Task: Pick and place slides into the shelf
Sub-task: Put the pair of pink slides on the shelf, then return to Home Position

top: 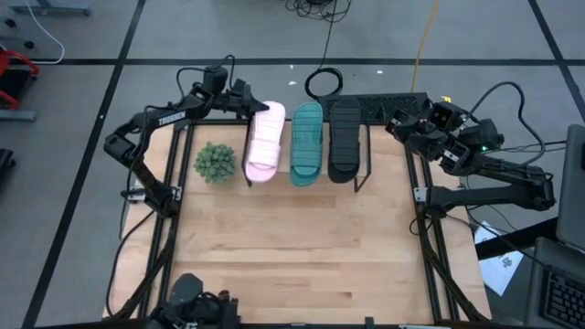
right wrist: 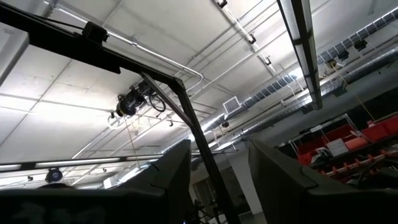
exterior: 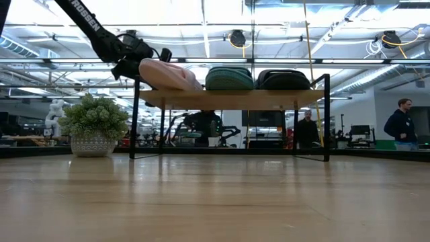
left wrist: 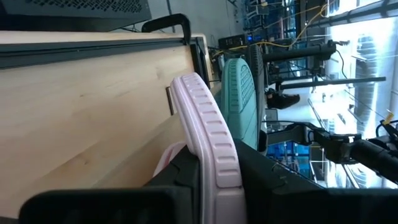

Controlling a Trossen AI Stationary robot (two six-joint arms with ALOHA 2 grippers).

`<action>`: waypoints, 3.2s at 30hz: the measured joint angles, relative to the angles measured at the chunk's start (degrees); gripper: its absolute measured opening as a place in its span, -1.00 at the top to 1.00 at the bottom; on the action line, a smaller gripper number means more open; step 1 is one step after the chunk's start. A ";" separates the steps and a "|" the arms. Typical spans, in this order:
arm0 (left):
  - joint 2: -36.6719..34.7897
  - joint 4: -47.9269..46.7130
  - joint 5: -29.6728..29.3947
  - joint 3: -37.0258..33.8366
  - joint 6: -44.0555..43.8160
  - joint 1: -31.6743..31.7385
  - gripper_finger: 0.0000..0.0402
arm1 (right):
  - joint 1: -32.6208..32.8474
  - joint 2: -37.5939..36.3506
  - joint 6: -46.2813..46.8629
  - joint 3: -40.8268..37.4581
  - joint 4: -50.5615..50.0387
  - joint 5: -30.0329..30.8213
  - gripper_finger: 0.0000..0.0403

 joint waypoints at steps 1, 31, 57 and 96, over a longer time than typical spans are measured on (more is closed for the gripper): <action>-0.01 -0.03 0.01 -0.01 -0.11 0.24 0.64 | 0.00 0.05 0.00 0.00 0.00 0.02 0.24; -0.11 -1.03 0.26 -0.02 -0.03 0.10 0.09 | -0.02 0.30 -0.80 0.00 0.22 1.16 0.24; -6.20 -1.18 4.73 -0.02 -0.13 15.80 -0.04 | -0.02 0.38 -1.03 0.00 -0.05 2.40 0.24; -79.93 -55.11 -14.98 -0.45 20.49 3.95 -0.04 | -5.66 -18.42 -20.66 -5.29 -47.69 -12.24 0.24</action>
